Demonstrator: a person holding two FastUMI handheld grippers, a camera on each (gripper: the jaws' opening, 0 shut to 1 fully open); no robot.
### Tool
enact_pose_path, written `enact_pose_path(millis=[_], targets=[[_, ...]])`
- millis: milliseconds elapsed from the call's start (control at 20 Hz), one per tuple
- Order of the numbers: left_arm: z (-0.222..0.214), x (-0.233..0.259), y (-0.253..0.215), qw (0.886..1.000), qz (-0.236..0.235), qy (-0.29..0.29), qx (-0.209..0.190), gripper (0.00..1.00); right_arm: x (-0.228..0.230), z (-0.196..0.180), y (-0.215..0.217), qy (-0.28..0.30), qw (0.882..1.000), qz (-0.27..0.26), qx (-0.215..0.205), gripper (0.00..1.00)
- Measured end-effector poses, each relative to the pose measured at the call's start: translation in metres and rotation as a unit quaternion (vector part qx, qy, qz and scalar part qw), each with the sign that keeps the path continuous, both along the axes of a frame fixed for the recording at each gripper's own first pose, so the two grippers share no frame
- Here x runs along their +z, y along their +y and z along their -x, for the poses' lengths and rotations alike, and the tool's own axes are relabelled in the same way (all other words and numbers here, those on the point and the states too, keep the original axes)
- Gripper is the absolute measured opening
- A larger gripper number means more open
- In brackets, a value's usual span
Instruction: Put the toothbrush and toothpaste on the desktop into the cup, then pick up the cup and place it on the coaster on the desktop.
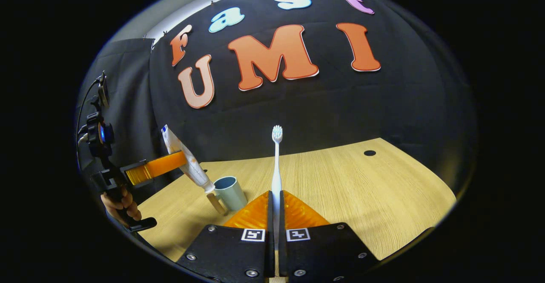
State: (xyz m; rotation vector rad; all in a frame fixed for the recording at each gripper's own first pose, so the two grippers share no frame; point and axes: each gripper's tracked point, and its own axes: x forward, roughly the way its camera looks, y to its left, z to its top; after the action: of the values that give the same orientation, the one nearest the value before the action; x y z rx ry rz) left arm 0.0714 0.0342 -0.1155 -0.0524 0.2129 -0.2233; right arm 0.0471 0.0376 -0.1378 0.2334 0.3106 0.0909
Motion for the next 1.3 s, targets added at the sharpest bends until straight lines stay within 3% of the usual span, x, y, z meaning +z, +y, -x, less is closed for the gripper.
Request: enact_pose_path(millis=[250, 550, 800, 1300], targets=[[-0.025, -0.001, 0.019, 0.999, 0.008, -0.025, 0.024, 0.11, 0.003, -0.015, 0.001, -0.033, 0.999, 0.007, -0.006, 0.04], [-0.052, -0.04, 0.033, 0.999, 0.026, 0.006, 0.032, 0.11, 0.013, -0.031, 0.016, -0.071, 0.997, 0.005, 0.008, 0.04], [-0.07, -0.076, 0.041, 0.998, 0.032, 0.038, 0.041, 0.11, 0.006, -0.046, 0.02, -0.065, 0.998, 0.003, 0.009, 0.04], [-0.084, -0.113, 0.043, 0.996, -0.002, 0.08, 0.039, 0.11, 0.007, -0.074, 0.038, -0.071, 0.997, -0.017, 0.024, 0.04]])
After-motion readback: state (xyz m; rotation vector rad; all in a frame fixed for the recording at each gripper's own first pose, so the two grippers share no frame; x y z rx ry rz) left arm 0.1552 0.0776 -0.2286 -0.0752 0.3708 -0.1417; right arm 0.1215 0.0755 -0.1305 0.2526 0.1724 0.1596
